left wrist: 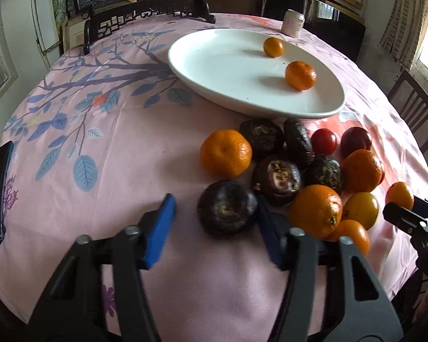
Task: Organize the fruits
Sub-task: 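Grasp an orange with the right tool while the left tool grasps a dark brown fruit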
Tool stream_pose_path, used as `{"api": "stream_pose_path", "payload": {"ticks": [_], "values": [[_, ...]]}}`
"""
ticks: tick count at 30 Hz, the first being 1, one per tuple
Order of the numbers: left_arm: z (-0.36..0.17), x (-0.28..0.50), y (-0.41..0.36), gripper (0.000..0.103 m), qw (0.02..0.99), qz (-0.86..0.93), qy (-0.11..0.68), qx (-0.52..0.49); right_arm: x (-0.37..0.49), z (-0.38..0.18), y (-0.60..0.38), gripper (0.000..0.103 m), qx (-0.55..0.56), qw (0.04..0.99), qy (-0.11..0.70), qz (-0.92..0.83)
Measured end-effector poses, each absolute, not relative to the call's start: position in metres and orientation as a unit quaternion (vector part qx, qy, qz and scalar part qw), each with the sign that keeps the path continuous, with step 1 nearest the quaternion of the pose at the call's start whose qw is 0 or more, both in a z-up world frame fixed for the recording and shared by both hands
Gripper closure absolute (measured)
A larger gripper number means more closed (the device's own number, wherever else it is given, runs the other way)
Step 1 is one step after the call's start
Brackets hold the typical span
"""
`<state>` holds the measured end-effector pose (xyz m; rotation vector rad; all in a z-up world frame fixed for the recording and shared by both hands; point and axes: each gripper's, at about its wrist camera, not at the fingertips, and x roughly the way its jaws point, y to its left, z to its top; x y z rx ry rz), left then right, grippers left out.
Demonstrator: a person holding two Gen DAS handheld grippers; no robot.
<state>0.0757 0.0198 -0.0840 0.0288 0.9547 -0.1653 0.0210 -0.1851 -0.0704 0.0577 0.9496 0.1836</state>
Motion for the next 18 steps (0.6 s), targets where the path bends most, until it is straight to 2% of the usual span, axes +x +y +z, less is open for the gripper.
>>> {"api": "stream_pose_path", "payload": {"ticks": [18], "values": [[-0.037, 0.042, 0.026, 0.064, 0.901, -0.098, 0.422, -0.003, 0.006, -0.052, -0.176, 0.068, 0.021, 0.895, 0.434, 0.102]]}}
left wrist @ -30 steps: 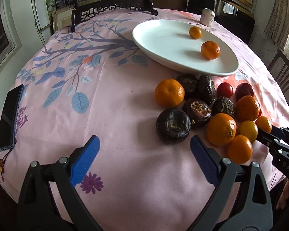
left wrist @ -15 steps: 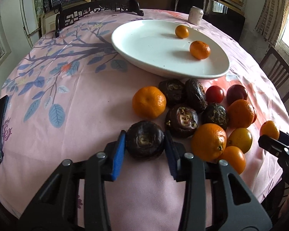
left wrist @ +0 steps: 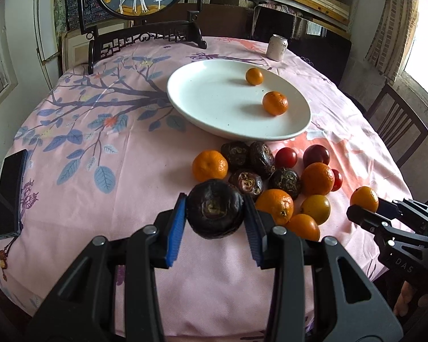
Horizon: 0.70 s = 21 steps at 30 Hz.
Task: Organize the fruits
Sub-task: 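Grasp an orange with the right tool while the left tool grasps a dark brown fruit, then carry both fruits onto the white plate and open both tools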
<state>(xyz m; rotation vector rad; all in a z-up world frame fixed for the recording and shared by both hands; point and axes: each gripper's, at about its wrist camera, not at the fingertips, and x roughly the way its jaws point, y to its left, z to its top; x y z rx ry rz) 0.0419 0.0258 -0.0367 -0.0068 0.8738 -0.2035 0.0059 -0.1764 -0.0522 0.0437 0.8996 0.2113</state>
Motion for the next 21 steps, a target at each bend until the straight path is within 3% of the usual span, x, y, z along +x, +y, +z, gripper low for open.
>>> {"api": "stream_pose_path", "payload": {"ticks": [11, 16, 21], "values": [[-0.016, 0.074, 0.022, 0.064, 0.897, -0.112, 0.428, -0.001, 0.034, -0.033, -0.167, 0.068, 0.013, 0.895, 0.426, 0.135], [0.016, 0.148, 0.012, 0.064, 0.896, -0.108, 0.43, 0.008, 0.088, 0.0, -0.166, 0.068, -0.007, 0.903, 0.401, 0.155], [0.012, 0.25, -0.011, 0.063, 0.881, -0.077, 0.467, 0.014, 0.181, 0.005, -0.156, 0.068, -0.02, 0.897, 0.412, 0.158]]}}
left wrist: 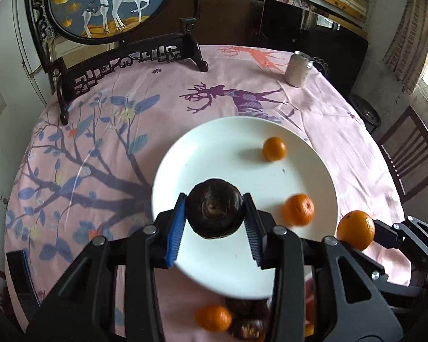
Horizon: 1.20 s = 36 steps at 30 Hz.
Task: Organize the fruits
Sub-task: 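Carry both fruits onto the white plate and open both tools, then grasp an orange with the right tool while the left tool grasps a mandarin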
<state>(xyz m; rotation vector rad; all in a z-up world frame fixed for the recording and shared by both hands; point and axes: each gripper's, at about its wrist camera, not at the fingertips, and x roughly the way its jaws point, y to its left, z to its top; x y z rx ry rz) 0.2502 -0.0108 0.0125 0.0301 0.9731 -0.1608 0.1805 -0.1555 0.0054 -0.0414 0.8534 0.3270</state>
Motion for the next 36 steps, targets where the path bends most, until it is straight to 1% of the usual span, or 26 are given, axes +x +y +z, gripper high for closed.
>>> {"api": "stream_pose_path", "payload": {"ticks": [3, 5, 9, 13, 14, 15, 16, 17, 18, 19, 22, 25, 26, 31, 36], "values": [[-0.004, 0.299, -0.019, 0.063, 0.87, -0.061, 0.489, 0.01, 0.229, -0.013, -0.146, 0.068, -0.057, 0.894, 0.42, 0.149], [-0.016, 0.321, -0.02, 0.063, 0.86, -0.061, 0.507, -0.003, 0.253, -0.029, -0.146, 0.068, -0.059, 0.884, 0.44, 0.146], [-0.033, 0.342, -0.03, 0.063, 0.851, -0.072, 0.52, 0.008, 0.284, -0.05, -0.143, 0.068, -0.051, 0.866, 0.47, 0.159], [-0.045, 0.358, -0.036, 0.061, 0.844, -0.07, 0.531, 0.012, 0.297, -0.059, -0.134, 0.068, -0.06, 0.862, 0.476, 0.162], [-0.046, 0.361, -0.037, 0.058, 0.844, -0.068, 0.532, 0.014, 0.299, -0.06, -0.134, 0.068, -0.06, 0.863, 0.476, 0.161], [-0.045, 0.363, -0.038, 0.047, 0.844, -0.069, 0.531, 0.013, 0.299, -0.06, -0.133, 0.064, -0.06, 0.863, 0.475, 0.16], [-0.041, 0.363, -0.037, 0.037, 0.847, -0.07, 0.526, 0.009, 0.298, -0.058, -0.133, 0.052, -0.063, 0.865, 0.473, 0.156], [-0.035, 0.362, -0.036, 0.034, 0.852, -0.071, 0.519, 0.007, 0.295, -0.055, -0.135, 0.046, -0.066, 0.869, 0.467, 0.15], [-0.029, 0.359, -0.034, 0.03, 0.856, -0.073, 0.511, 0.005, 0.29, -0.049, -0.138, 0.044, -0.068, 0.876, 0.456, 0.143], [-0.022, 0.354, -0.032, 0.026, 0.86, -0.075, 0.505, 0.004, 0.284, -0.044, -0.141, 0.044, -0.071, 0.879, 0.45, 0.139], [0.001, 0.326, -0.022, 0.023, 0.871, -0.074, 0.485, 0.003, 0.26, -0.026, -0.154, 0.044, -0.061, 0.884, 0.444, 0.133], [0.017, 0.279, -0.01, 0.016, 0.884, -0.066, 0.463, 0.01, 0.223, -0.015, -0.168, 0.043, -0.047, 0.885, 0.448, 0.121], [0.02, 0.261, -0.006, 0.016, 0.888, -0.063, 0.456, 0.01, 0.209, -0.013, -0.172, 0.043, -0.041, 0.885, 0.449, 0.116], [0.017, 0.172, 0.013, 0.015, 0.901, -0.049, 0.432, 0.002, 0.142, -0.016, -0.177, 0.042, -0.014, 0.89, 0.445, 0.102], [-0.003, 0.089, 0.022, 0.013, 0.908, -0.048, 0.416, 0.002, 0.073, -0.021, -0.178, 0.042, 0.016, 0.893, 0.436, 0.113]]}}
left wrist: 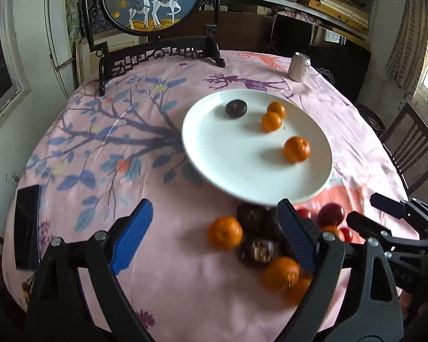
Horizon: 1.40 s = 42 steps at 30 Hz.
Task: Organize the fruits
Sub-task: 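Grasp an orange with the right tool while the left tool grasps a mandarin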
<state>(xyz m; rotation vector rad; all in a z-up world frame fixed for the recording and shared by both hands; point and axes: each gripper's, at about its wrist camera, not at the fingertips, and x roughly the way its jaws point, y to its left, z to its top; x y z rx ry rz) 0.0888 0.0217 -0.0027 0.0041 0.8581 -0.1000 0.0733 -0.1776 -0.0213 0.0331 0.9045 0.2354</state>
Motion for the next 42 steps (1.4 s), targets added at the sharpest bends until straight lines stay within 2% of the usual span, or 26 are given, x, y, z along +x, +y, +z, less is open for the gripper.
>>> {"api": "stream_pose_path", "payload": {"ticks": [5, 11, 15, 19, 31, 33, 35, 39, 42], "values": [[-0.024, 0.045, 0.028, 0.012, 0.907, -0.048, 0.419, 0.009, 0.024, -0.032, -0.177, 0.042, 0.033, 0.891, 0.438, 0.119], [-0.03, 0.03, 0.037, 0.012, 0.91, -0.017, 0.415, 0.013, -0.001, -0.047, -0.154, 0.042, 0.04, 0.876, 0.453, 0.16], [-0.033, 0.029, 0.049, 0.012, 0.908, -0.006, 0.42, 0.002, -0.005, -0.052, -0.137, 0.042, 0.025, 0.877, 0.443, 0.186], [-0.038, 0.027, 0.058, 0.012, 0.905, -0.005, 0.425, -0.005, 0.001, -0.062, -0.128, 0.048, 0.016, 0.869, 0.457, 0.187], [-0.047, 0.028, 0.065, 0.012, 0.9, -0.012, 0.436, -0.014, 0.009, -0.072, -0.113, 0.049, -0.012, 0.869, 0.463, 0.173], [-0.047, 0.027, 0.065, 0.012, 0.9, -0.012, 0.436, -0.014, 0.013, -0.074, -0.111, 0.052, -0.011, 0.87, 0.462, 0.175], [-0.048, 0.027, 0.064, 0.012, 0.899, -0.015, 0.437, -0.013, 0.017, -0.077, -0.105, 0.062, -0.028, 0.876, 0.453, 0.164], [-0.048, 0.025, 0.059, 0.012, 0.898, -0.021, 0.44, -0.007, 0.018, -0.08, -0.097, 0.063, -0.056, 0.881, 0.445, 0.153], [-0.049, 0.025, 0.052, 0.012, 0.895, -0.035, 0.445, -0.008, 0.01, -0.075, -0.116, 0.064, -0.015, 0.879, 0.449, 0.159]]}}
